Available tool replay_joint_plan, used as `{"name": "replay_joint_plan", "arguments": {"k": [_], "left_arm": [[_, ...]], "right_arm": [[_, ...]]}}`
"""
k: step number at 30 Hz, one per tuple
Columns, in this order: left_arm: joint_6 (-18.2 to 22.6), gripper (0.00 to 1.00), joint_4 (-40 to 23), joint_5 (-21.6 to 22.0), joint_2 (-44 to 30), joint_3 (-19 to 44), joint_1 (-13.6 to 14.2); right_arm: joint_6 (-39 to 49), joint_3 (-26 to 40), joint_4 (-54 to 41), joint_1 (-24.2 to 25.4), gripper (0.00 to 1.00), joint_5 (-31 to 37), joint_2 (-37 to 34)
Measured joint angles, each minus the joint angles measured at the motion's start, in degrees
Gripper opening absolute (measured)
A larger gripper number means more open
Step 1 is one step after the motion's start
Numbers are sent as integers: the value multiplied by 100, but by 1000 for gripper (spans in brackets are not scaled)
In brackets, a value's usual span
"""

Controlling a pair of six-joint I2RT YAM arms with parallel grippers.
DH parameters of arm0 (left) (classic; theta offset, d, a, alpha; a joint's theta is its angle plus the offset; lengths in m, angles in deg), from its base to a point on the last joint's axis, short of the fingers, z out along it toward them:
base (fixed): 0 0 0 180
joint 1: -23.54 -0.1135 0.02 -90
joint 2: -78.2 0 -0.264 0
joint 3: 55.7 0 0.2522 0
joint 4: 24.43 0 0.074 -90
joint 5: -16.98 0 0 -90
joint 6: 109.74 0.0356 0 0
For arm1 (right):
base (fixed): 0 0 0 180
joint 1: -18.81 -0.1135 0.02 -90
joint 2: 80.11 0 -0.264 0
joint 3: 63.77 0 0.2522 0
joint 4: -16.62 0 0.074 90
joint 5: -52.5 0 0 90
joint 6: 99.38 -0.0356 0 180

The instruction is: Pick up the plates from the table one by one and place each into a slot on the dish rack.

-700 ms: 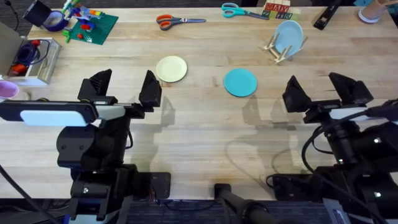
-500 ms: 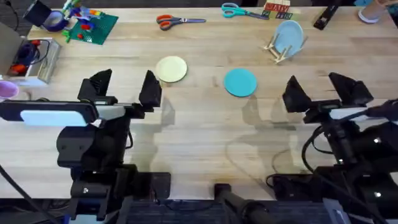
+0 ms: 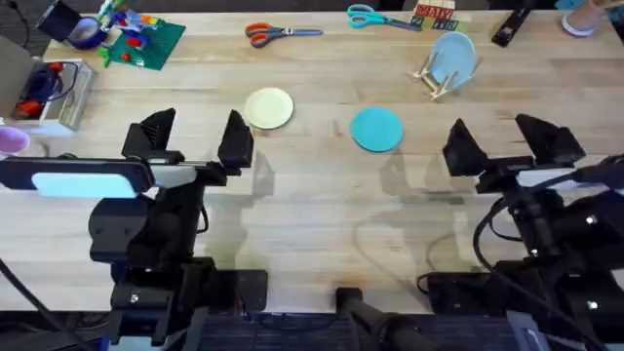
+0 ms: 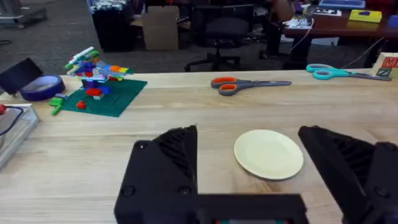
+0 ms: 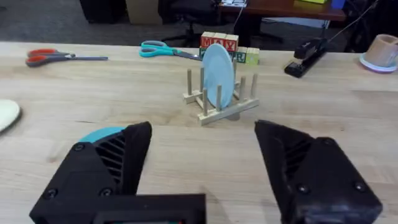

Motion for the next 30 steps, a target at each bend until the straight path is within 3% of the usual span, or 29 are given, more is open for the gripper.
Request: {"name": "replay_joint_plan", "arguments": {"k": [10, 14, 22, 30], "left_arm": [[136, 993, -11, 0, 0, 17, 0], [155, 993, -373, 2, 0, 290, 0], [171, 993, -1762, 2, -53, 1802, 0], [170, 993, -2858, 2, -1236, 3601, 0]], "right_arm": [[170, 45, -64, 0, 995, 22, 0], [197, 429, -820, 2, 995, 13, 0], [238, 1870, -2250, 2, 995, 17, -23], [245, 3324, -2793, 2, 995, 17, -856]]}}
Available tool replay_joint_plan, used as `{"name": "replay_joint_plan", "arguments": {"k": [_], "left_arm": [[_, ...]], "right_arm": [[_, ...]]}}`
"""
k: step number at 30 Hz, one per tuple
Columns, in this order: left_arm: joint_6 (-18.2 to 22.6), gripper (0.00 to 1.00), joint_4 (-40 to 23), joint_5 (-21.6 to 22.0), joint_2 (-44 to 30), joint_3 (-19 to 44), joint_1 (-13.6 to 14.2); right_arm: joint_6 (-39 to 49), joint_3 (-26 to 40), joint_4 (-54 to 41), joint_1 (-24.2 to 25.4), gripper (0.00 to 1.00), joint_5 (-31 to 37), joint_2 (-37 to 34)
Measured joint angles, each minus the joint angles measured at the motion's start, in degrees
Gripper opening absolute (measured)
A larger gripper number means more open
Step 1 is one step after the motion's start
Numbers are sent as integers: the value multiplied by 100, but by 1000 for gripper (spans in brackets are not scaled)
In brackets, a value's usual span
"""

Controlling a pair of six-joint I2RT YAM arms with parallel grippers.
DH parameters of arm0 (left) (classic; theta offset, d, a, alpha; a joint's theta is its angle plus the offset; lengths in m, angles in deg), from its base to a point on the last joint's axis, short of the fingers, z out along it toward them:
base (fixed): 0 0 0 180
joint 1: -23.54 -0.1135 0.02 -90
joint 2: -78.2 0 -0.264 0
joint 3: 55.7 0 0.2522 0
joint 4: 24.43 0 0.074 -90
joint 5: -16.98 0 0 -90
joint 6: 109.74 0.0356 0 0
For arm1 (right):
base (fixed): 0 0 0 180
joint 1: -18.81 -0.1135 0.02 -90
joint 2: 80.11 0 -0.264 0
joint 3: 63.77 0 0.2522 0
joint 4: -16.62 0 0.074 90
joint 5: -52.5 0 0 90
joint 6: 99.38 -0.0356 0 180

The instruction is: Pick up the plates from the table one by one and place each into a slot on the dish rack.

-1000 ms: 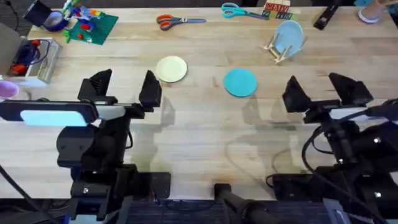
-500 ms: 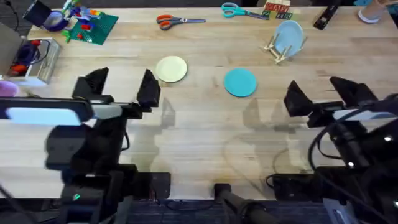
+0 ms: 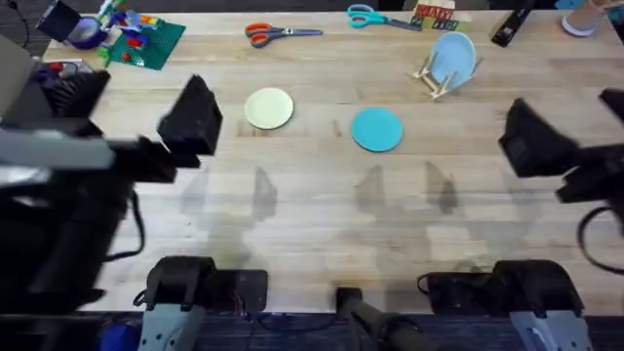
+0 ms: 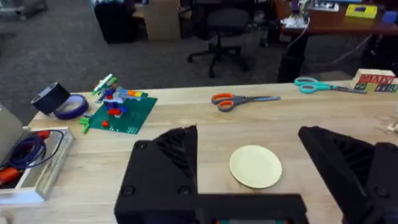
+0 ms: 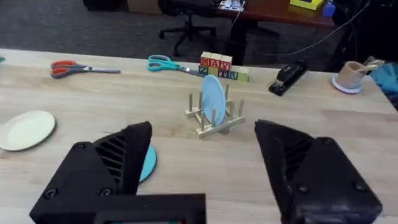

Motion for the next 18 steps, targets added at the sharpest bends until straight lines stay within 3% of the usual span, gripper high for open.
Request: {"name": "replay_joint_plan", "arguments": {"k": [9, 10, 18], "left_arm": [[0, 993, -1770, -28, -1956, 2044, 0], [0, 994, -2357, -47, -2647, 2755, 0], [-177, 994, -3340, -96, -4175, 4305, 0]], "right_arm": [[11, 1672, -1316, 0, 994, 1, -1824], [11, 2271, -1727, 0, 994, 0, -2520], [11, 3842, -2910, 0, 995, 0, -4197]]}}
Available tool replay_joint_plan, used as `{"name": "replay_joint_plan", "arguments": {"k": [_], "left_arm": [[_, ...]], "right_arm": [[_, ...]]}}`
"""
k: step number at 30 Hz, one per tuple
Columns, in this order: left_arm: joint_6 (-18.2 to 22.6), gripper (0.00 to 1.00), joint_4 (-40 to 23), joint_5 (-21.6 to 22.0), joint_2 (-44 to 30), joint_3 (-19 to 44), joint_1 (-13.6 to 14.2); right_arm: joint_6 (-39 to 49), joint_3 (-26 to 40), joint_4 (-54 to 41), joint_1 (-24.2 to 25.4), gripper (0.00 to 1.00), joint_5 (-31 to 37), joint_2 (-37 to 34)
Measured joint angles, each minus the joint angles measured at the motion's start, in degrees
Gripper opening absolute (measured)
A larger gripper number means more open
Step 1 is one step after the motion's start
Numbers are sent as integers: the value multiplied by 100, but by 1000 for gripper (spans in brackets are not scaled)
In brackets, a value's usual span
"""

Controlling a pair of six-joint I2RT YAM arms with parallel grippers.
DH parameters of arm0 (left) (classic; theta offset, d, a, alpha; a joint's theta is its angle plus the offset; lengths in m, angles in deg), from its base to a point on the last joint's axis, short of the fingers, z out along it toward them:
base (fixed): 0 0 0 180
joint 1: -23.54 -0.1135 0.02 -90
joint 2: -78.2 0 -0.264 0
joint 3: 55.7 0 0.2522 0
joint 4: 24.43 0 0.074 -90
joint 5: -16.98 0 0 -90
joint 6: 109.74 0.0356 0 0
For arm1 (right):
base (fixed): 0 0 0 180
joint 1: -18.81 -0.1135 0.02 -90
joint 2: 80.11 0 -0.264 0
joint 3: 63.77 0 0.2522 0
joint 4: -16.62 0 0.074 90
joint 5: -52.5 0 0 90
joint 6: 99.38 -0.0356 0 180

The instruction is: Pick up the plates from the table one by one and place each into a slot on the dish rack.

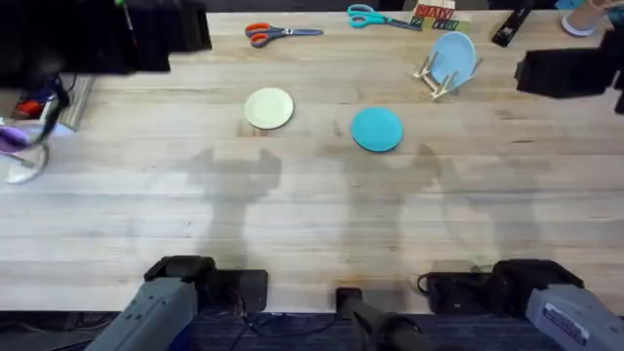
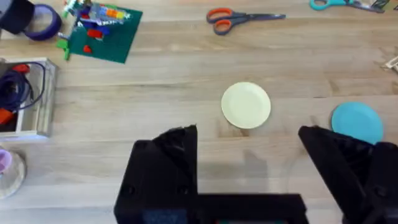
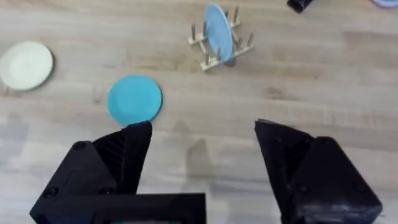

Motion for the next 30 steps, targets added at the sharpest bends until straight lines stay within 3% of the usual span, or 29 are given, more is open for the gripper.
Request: {"name": "replay_joint_plan", "arguments": {"k": [9, 22, 23, 28, 30], "left_arm": [[-186, 993, -1015, -77, -1149, 1080, 0], [-232, 973, -1112, -82, -1365, 1181, 0], [-254, 882, -1134, -83, -1365, 1181, 0], [-252, 103, -1144, -86, -1365, 1181, 0], [-253, 48, -1144, -143, -1365, 1181, 0]], "right_arm": [[0, 1122, -879, 0, 993, 0, -1297], [0, 1181, -909, 0, 995, 1, -1432], [0, 1181, -912, 0, 995, 0, -1432], [0, 1181, -929, 0, 995, 0, -1431], [0, 1181, -929, 0, 995, 0, -1431]]}}
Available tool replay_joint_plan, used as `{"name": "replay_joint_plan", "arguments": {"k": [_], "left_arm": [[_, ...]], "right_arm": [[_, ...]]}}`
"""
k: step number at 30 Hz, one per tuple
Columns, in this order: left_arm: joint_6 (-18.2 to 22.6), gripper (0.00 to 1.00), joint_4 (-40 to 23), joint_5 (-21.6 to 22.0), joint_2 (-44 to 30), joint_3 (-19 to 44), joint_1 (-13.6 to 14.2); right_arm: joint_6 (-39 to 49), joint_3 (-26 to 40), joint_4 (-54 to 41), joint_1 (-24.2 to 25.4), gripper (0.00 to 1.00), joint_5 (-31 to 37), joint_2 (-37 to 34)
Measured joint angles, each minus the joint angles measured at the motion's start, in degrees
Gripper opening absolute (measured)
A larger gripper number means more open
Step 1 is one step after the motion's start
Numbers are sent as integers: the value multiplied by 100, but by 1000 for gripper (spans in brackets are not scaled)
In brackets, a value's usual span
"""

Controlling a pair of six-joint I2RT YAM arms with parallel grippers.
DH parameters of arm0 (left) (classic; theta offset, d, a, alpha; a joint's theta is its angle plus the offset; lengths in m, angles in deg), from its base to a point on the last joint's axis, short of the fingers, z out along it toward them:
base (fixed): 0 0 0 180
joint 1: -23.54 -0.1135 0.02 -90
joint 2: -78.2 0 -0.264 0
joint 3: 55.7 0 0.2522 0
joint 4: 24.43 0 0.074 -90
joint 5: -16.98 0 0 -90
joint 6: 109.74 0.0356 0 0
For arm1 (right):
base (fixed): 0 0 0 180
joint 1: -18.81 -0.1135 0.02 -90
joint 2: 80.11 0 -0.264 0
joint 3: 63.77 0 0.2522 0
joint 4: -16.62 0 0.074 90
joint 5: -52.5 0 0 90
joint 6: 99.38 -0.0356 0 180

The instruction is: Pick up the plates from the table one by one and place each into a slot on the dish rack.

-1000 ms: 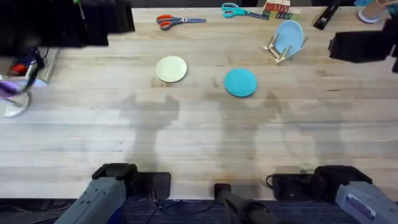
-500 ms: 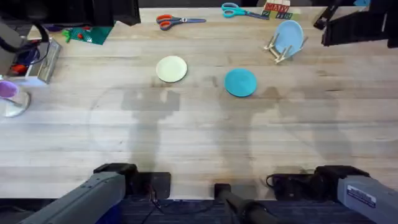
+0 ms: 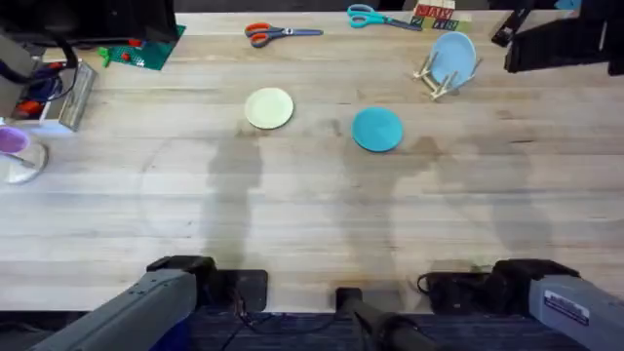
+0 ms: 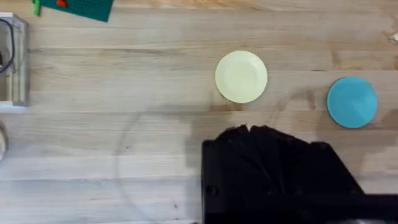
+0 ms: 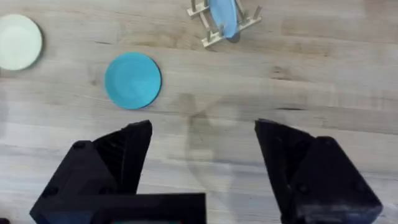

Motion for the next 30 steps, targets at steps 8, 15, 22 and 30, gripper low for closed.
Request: {"name": "replay_joint_plan", "arguments": {"k": [8, 15, 22, 30], "left_arm": [[-113, 42, 0, -466, 0, 0, 0], [-414, 42, 0, -1065, 0, 0, 0], [-509, 42, -13, -1997, -192, 13, 0], [-423, 43, -9, -2859, -1003, 31, 0]], "right_arm": [[0, 0, 0, 0, 995, 0, 0], [0, 0, 0, 0, 995, 0, 0], [0, 0, 7, 0, 995, 0, 0], [0, 0, 7, 0, 993, 1, -2]]}}
